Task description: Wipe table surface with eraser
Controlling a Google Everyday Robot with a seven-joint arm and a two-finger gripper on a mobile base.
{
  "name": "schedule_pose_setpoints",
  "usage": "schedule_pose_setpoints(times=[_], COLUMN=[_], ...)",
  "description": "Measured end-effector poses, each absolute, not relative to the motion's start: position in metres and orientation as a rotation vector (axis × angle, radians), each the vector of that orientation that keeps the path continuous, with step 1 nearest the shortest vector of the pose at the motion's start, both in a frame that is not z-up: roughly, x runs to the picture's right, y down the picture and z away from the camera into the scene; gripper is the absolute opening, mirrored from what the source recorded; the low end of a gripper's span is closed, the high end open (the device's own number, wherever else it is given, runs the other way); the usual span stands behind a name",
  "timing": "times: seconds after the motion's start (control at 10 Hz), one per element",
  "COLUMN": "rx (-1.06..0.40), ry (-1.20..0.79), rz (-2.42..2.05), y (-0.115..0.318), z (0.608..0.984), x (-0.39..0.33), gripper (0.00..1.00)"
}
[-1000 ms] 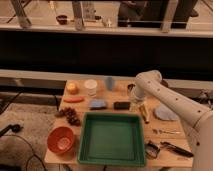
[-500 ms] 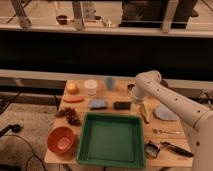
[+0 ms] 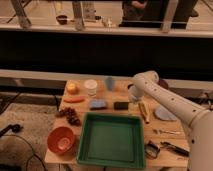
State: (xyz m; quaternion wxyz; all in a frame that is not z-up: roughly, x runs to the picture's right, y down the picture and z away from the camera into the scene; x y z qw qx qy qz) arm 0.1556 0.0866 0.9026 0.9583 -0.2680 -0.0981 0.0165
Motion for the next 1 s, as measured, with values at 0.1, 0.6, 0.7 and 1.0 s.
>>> schedule_pose_setpoints(times=[0.1, 0.6, 0.7, 1.0], rx=[-0.540, -0.557, -0.566, -0.595], ry=[-0.205, -0.228, -0.230, -0.237], rz=[0.027, 0.011, 0.010, 0.018], y=[0.085, 0.087, 0.090, 0.098], z=[0.906, 0.914, 0.915, 0.922], x=[0.153, 0.143, 0.143, 0.146], gripper=[0.80, 0.80, 0.80, 0.80])
